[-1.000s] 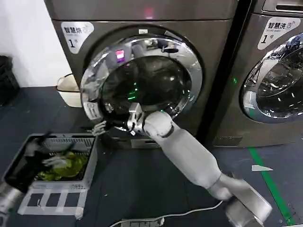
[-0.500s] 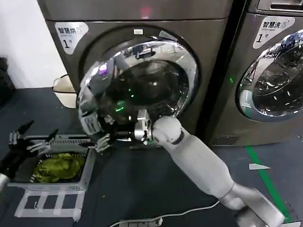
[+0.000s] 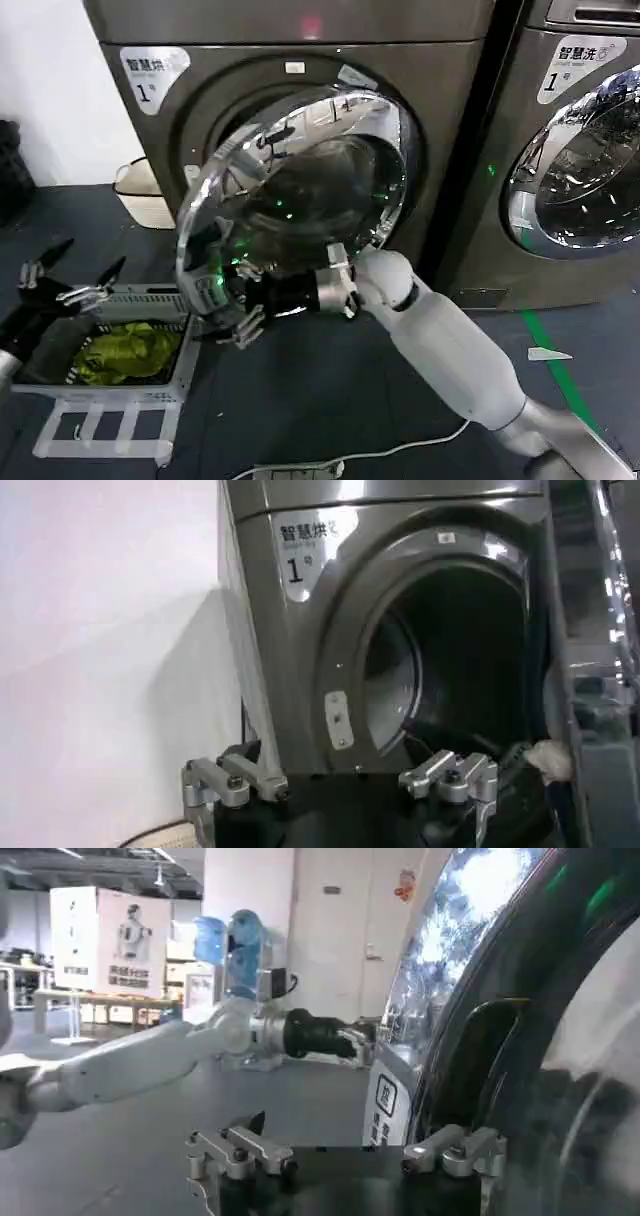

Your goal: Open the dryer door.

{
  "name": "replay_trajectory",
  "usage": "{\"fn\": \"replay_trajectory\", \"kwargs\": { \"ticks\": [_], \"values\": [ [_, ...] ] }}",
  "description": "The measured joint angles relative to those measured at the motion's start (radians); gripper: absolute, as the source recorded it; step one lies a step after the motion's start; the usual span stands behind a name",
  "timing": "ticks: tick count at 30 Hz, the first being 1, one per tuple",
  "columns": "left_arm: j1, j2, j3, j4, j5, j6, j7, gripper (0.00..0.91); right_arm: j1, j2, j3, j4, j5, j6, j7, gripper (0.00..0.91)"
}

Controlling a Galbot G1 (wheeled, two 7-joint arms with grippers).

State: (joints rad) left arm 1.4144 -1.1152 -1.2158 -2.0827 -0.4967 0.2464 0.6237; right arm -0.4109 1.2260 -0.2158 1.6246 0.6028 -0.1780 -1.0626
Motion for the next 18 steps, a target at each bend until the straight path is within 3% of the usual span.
{"fn": "replay_trajectory", "kwargs": {
  "ticks": [18],
  "values": [
    [-0.018, 0.051, 0.114, -0.023, 0.0, 0.006, -0.026, 0.907, -0.022, -0.078, 0.097, -0.077, 0.038, 0.065, -0.247, 0.907]
  ]
}}
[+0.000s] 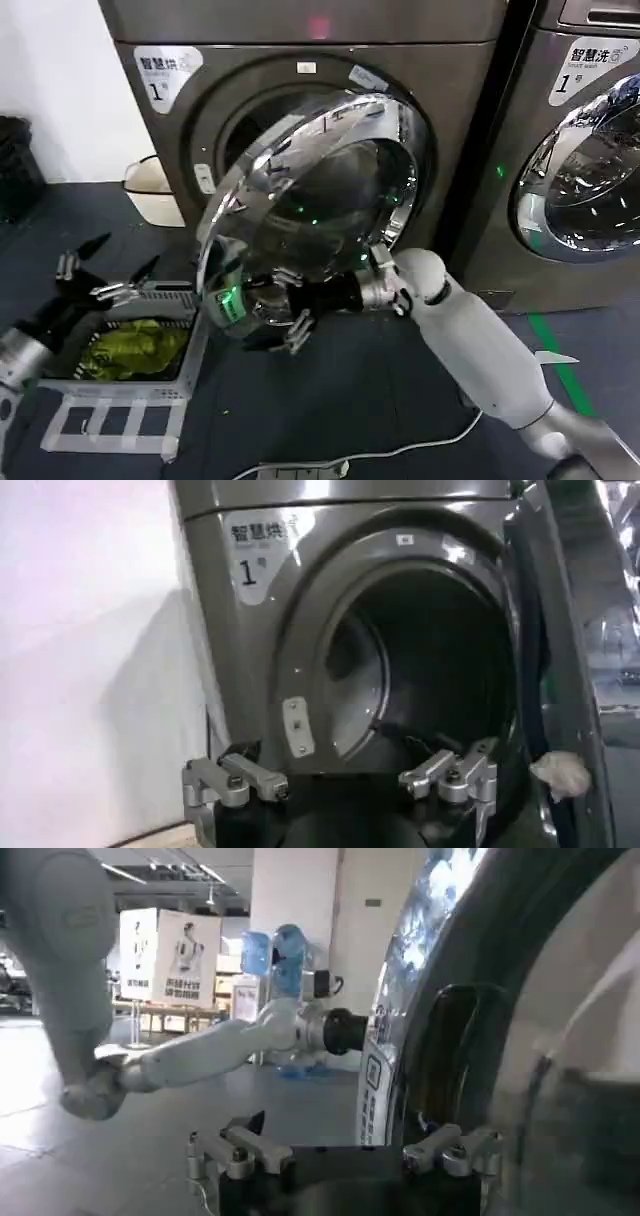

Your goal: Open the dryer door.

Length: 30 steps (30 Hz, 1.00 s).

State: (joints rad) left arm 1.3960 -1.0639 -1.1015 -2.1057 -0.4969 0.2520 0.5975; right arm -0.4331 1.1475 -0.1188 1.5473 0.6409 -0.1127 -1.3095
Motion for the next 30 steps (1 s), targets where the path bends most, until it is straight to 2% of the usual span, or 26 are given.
{"fn": "replay_trajectory", "kwargs": {
  "ticks": [7, 13, 25, 30],
  "values": [
    [-0.037, 0.027, 0.033, 0.021, -0.036, 0.021, -0.02, 0.907, -0.003, -0.02, 0.034, -0.019, 0.016, 0.0, -0.088, 0.907],
    [-0.065, 0.053, 0.051, 0.052, -0.046, 0.023, -0.029, 0.907, -0.023, -0.022, 0.047, -0.019, -0.001, 0.001, -0.12, 0.907],
    [-0.146, 0.15, 0.115, 0.128, -0.103, 0.025, -0.03, 0.907, -0.12, -0.094, 0.172, 0.052, -0.028, 0.001, -0.152, 0.907],
    [-0.182, 0.201, 0.174, 0.17, -0.105, -0.003, -0.02, 0.907, -0.19, -0.125, 0.269, 0.073, -0.039, 0.018, -0.152, 0.907]
  ]
}}
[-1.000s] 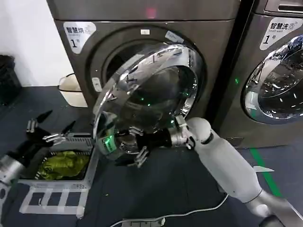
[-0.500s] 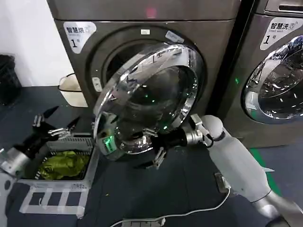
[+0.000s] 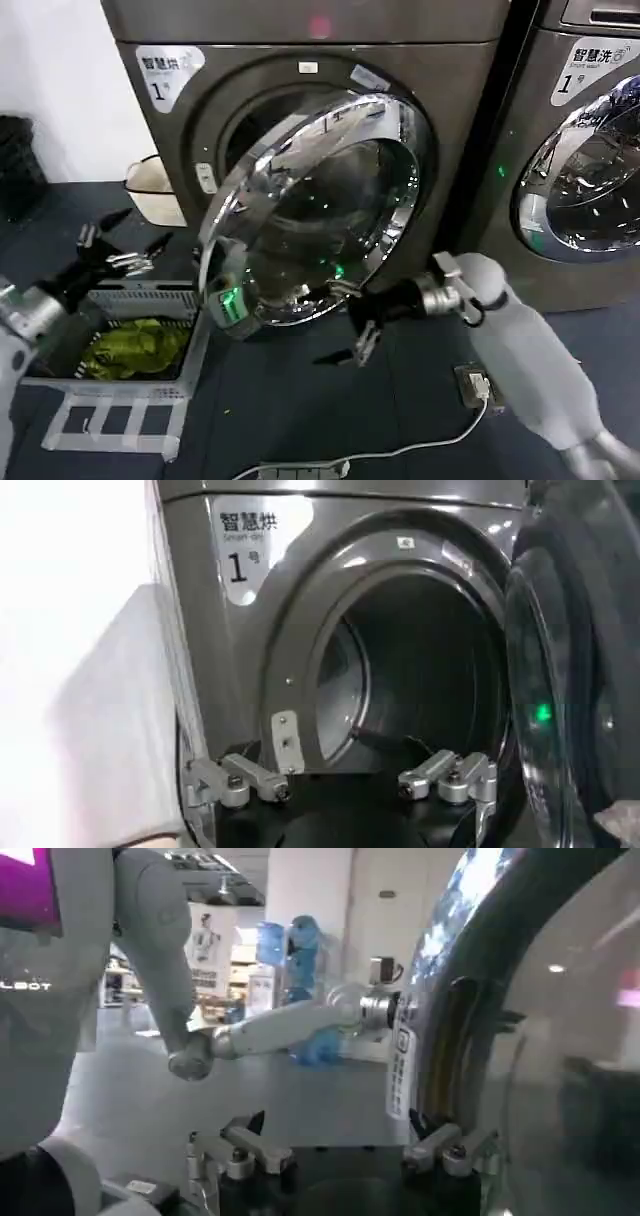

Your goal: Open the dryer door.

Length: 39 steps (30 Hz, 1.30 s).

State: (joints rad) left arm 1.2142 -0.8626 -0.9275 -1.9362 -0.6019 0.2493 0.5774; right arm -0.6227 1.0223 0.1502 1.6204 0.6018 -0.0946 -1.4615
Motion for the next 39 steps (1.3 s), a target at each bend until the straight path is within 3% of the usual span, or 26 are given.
{"fn": "replay_trajectory", "kwargs": {
  "ticks": [13, 23, 33, 36, 39],
  "values": [
    [-0.099, 0.054, 0.197, 0.038, -0.034, -0.017, 0.009, 0.907, -0.209, -0.038, 0.362, 0.02, -0.005, 0.04, 0.0, 0.907],
    [-0.149, 0.036, 0.296, 0.041, -0.029, -0.014, 0.034, 0.907, -0.329, -0.02, 0.69, 0.03, -0.027, 0.021, 0.033, 0.907],
    [-0.158, 0.043, 0.345, 0.01, -0.033, -0.019, 0.066, 0.907, -0.448, -0.007, 1.008, 0.065, 0.041, 0.04, 0.283, 0.907],
    [-0.168, 0.042, 0.362, 0.017, -0.041, -0.023, 0.069, 0.907, -0.482, -0.003, 1.099, 0.08, 0.074, 0.012, 0.416, 0.907],
    [-0.168, 0.037, 0.38, 0.008, -0.042, -0.026, 0.074, 0.907, -0.512, 0.0, 1.187, 0.096, 0.059, 0.012, 0.57, 0.907]
  ]
}}
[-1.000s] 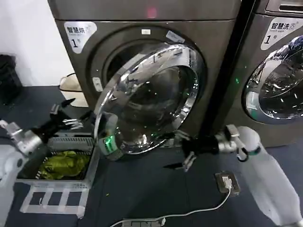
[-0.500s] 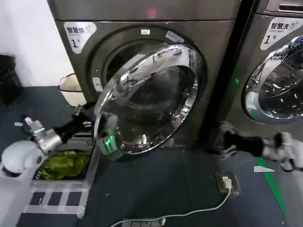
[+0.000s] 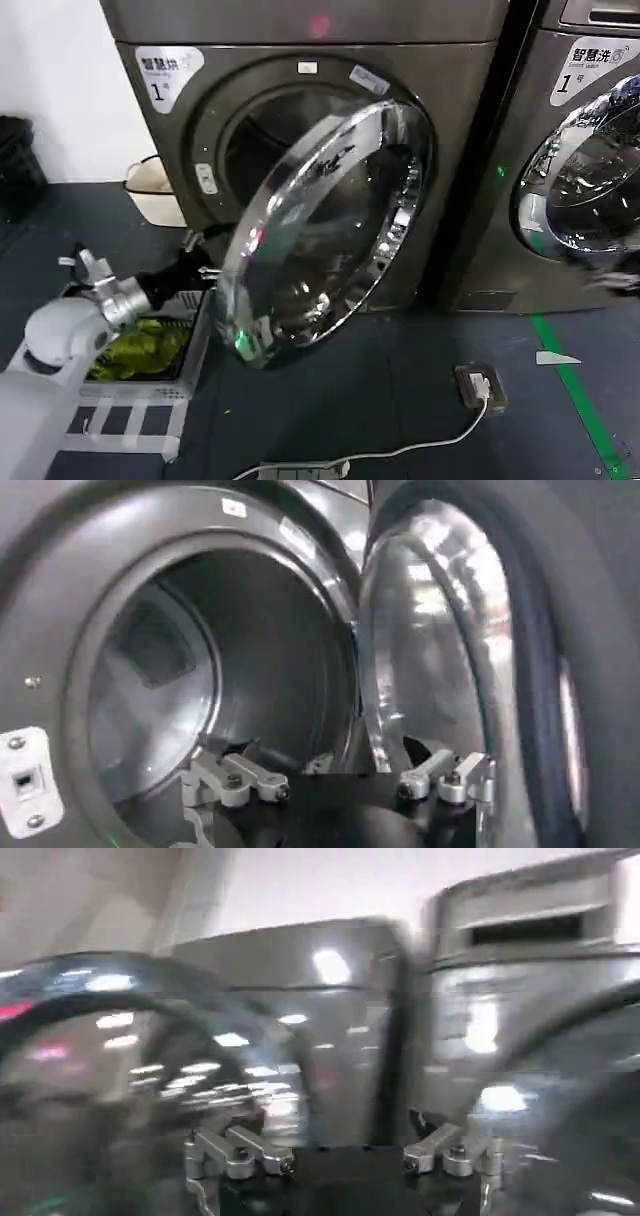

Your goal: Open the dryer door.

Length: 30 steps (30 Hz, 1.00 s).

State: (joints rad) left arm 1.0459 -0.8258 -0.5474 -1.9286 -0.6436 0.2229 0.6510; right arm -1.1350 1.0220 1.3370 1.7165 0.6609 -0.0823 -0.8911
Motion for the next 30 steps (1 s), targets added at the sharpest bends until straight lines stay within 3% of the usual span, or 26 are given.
{"fn": "replay_trajectory", "kwargs": {
  "ticks": [3, 9, 17, 23, 30],
  "values": [
    [0.002, 0.001, 0.018, -0.011, 0.001, -0.007, 0.01, 0.907, -0.026, -0.001, 0.071, 0.007, -0.045, 0.01, 0.141, 0.907],
    [-0.001, -0.012, 0.053, -0.021, -0.005, -0.008, 0.018, 0.907, -0.081, -0.001, 0.188, -0.002, -0.156, -0.061, 0.334, 0.907],
    [-0.024, -0.017, 0.129, -0.056, -0.036, 0.002, 0.024, 0.907, -0.125, -0.002, 0.283, -0.01, -0.267, -0.058, 0.525, 0.907],
    [-0.048, -0.011, 0.206, -0.094, -0.056, -0.011, 0.016, 0.907, -0.155, -0.004, 0.358, -0.007, -0.299, -0.073, 0.635, 0.907],
    [-0.131, -0.044, 0.354, -0.087, -0.057, -0.017, -0.006, 0.907, -0.22, 0.0, 0.482, 0.026, -0.293, -0.097, 0.649, 0.907]
  ]
}}
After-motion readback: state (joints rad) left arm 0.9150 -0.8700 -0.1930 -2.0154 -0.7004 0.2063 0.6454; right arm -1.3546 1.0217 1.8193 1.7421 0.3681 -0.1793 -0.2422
